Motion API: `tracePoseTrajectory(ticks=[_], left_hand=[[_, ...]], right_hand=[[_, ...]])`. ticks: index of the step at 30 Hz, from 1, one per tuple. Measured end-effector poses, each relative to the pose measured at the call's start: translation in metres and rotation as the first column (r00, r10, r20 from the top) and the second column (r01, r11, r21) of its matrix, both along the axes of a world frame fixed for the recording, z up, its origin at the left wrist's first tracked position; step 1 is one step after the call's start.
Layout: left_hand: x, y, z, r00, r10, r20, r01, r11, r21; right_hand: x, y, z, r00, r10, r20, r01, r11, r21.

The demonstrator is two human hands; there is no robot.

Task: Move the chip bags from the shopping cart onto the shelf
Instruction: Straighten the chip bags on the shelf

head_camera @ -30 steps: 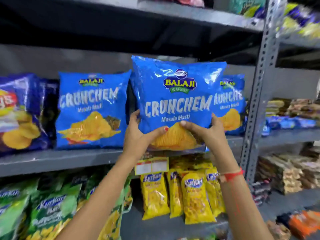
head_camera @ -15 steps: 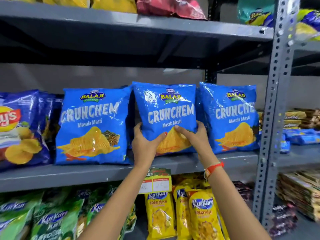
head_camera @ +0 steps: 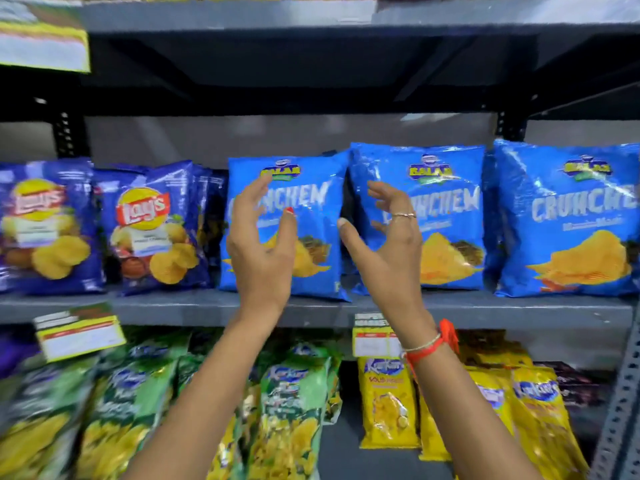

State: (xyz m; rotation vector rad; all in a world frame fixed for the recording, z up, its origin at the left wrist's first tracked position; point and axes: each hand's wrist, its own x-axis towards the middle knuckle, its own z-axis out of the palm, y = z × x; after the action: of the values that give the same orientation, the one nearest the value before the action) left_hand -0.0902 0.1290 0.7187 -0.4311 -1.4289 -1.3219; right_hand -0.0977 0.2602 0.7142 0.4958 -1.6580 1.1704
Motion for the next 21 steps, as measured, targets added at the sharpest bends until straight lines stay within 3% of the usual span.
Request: tracePoseTrajectory(ticks=[5, 8, 12, 16, 21], left_hand=[[0.002, -0.095, -0.011, 0.972, 0.217, 0.091, -0.226, 0.969, 0.104], [-0.004, -0.149, -0.017, 0.952, 0.184, 0.244, -0.232, 0.955, 0.183], [-0.015, -0.200, -0.020, 0.882, 0.002, 0.472, -0.141, 0.955, 0.259], [-0.053, -0.240, -0.039, 0.774, -0.119, 0.622, -0.070, 0.960, 0.271], [-0.022, -0.227, -0.027, 0.717, -0.159, 0.679, 0.043, 0.982, 0.184]], right_hand=[[-0.010, -0.098, 0.000, 0.951, 0.248, 0.183, -0.250, 0.968, -0.011], [-0.022, -0.153, 0.000, 0.885, 0.317, 0.340, -0.348, 0.937, 0.031], [-0.039, -0.209, -0.004, 0.881, 0.247, 0.404, -0.333, 0.930, 0.156], [-0.045, -0.242, -0.012, 0.833, 0.199, 0.517, -0.313, 0.939, 0.142], [-0.048, -0.258, -0.026, 0.838, 0.081, 0.540, -0.205, 0.963, 0.174]])
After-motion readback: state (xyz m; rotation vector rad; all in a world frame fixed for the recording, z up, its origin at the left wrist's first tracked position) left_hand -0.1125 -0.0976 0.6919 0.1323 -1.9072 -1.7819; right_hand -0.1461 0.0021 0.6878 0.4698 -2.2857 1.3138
